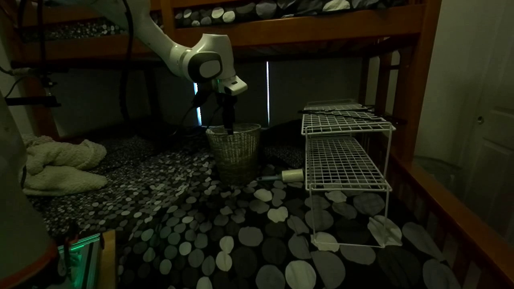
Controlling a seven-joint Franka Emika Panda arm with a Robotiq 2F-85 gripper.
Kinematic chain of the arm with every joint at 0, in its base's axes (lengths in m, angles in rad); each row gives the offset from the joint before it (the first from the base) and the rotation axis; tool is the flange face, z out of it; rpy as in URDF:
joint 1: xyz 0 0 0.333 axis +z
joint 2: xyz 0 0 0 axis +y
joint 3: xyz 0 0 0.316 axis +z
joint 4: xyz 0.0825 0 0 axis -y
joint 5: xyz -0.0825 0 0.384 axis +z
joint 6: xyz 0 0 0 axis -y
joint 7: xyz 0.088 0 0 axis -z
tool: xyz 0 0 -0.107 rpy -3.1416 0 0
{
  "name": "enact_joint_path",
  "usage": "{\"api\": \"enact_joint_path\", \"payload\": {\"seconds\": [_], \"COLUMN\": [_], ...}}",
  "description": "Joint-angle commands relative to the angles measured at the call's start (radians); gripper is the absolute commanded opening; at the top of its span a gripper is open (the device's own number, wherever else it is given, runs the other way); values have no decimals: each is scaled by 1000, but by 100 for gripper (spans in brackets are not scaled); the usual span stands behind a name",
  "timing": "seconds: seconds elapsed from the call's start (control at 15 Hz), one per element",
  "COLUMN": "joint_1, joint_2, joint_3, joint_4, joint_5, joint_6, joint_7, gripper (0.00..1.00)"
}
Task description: Pick up the lint roller from the bed and put it in the gray basket
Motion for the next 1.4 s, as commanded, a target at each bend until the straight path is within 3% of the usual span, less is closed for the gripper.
{"api": "enact_joint_path", "payload": {"seconds": [0.0,0.2,0.47,0.8,1.0,1.07,1.27,1.33], "joint_1": [35,48,109,234,266,241,249,271], "joint_2": [17,186,420,688,811,724,753,755], "joint_3": [-36,-66,-134,-286,-299,-280,-282,-314], "joint_4": [9,109,306,621,795,654,689,689], "joint_5": [-18,-76,-112,-210,-168,-163,-163,-180], "joint_6": [6,132,221,191,139,197,194,206], "joint_7": [28,110,100,116,148,98,102,135], "gripper": [100,100,100,100,100,100,100,100]}}
